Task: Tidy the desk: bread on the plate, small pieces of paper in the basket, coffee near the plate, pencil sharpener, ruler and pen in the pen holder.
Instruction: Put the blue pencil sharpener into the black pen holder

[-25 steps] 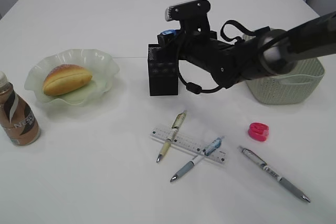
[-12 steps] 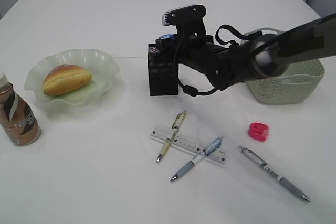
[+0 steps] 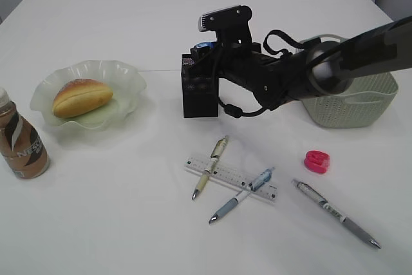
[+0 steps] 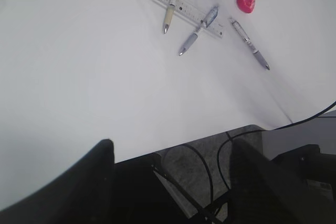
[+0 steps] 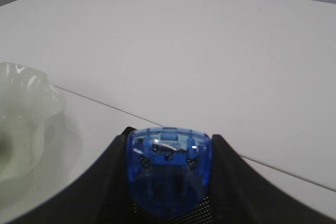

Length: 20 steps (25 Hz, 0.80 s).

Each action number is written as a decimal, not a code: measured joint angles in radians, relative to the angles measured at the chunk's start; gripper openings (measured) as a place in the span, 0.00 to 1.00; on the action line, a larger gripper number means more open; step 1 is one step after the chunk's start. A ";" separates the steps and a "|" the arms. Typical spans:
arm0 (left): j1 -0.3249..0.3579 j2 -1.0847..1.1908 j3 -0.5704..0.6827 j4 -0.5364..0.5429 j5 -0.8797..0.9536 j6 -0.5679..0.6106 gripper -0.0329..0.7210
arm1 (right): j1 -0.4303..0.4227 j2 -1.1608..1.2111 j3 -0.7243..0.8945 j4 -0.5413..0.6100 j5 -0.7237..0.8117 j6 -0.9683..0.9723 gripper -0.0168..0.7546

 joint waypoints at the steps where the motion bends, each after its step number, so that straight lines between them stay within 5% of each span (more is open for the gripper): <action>1: 0.000 0.000 0.000 0.000 0.000 0.000 0.70 | 0.000 0.000 0.000 -0.002 0.002 0.000 0.47; 9: 0.000 0.000 0.000 -0.002 0.000 0.000 0.70 | 0.000 0.000 -0.005 -0.002 0.038 0.000 0.47; 20: 0.000 0.000 0.000 -0.002 0.000 0.000 0.70 | 0.000 0.000 -0.005 -0.004 0.036 -0.002 0.62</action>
